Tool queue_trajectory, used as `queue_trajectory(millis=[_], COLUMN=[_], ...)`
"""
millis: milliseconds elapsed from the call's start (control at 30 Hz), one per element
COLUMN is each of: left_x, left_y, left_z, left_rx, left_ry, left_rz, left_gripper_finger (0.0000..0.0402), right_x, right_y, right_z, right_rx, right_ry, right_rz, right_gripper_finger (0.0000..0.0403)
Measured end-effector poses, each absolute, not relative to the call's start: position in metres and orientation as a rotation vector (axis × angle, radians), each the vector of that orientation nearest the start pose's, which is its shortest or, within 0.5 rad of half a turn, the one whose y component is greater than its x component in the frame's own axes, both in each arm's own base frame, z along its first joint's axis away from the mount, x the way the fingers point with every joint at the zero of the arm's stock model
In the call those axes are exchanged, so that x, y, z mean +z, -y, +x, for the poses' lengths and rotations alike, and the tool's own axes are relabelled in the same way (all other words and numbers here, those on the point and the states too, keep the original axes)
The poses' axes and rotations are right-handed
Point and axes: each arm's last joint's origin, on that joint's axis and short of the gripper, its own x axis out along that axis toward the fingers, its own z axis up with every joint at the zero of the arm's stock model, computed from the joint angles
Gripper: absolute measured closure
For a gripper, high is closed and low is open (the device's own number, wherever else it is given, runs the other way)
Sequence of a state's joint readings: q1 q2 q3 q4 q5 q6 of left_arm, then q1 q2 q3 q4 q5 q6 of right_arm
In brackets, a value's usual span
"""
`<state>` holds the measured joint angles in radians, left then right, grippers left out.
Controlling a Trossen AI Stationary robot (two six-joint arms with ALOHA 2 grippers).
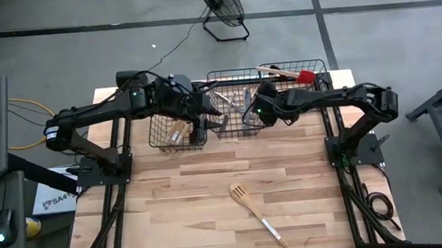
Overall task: Pick & Place Kitchen Items
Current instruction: Put the wooden serving spoon into the left wire basket
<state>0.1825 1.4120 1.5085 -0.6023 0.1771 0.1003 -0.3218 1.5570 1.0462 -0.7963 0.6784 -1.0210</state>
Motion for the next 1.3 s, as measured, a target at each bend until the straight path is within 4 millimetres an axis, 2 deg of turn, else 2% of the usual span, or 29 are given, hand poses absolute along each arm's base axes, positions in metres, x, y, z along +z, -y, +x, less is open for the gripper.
queue_trajectory(millis=[267,467,733,1033,1300], left_x=[0.402,0.408,0.404,0.402,0.37], left_y=[-0.049,-0.049,-0.048,-0.049,-0.047], left_z=[0.296,0.286,0.278,0.271,0.263], left_rx=[-0.016,0.01,0.04,0.079,0.098], left_ry=[-0.493,-0.492,-0.565,-0.609,-0.685], left_rz=[0.01,0.035,0.054,0.073,0.018], left_gripper_finger=[0.0229,0.0229,0.0229,0.0229,0.0229], right_x=[0.221,0.242,0.284,0.321,0.331], right_y=[0.102,0.097,0.08,0.047,0.016], right_z=[0.267,0.257,0.232,0.203,0.182], right_rx=[-0.32,-0.453,-0.646,-0.615,-0.431], right_ry=[-1.645,-1.487,-1.188,-0.823,-0.732], right_rz=[-1.064,-0.871,-0.617,-0.201,0.117], right_gripper_finger=[0.0303,0.0303,0.0302,0.0296,0.0237])
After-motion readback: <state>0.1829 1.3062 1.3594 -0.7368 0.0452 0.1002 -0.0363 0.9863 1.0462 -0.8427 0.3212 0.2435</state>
